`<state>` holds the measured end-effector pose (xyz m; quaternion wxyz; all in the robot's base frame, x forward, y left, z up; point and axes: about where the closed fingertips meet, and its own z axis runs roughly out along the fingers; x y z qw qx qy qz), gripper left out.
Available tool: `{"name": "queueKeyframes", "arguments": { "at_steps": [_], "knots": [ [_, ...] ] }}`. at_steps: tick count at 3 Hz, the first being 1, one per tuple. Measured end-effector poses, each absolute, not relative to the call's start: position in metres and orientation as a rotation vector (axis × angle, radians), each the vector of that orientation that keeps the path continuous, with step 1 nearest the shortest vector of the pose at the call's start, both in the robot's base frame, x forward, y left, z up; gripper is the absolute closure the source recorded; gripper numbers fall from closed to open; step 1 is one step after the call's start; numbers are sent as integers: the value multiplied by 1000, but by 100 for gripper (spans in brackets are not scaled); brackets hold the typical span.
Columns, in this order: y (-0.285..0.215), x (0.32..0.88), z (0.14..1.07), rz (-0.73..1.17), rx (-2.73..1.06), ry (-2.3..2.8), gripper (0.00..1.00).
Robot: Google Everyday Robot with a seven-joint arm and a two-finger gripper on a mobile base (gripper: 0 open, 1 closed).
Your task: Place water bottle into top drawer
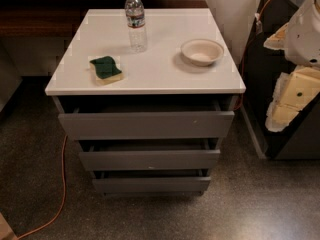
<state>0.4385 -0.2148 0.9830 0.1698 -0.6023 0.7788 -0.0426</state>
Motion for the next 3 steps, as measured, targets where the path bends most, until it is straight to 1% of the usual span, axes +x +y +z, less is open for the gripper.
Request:
{"name": "queueKeyframes", "arguments": {
  "at_steps": [1,3],
  "knots": [
    [-215,438,983,-121,-1711,2213,0],
    [-170,442,949,-60,-1764,2148,0]
  ]
}}
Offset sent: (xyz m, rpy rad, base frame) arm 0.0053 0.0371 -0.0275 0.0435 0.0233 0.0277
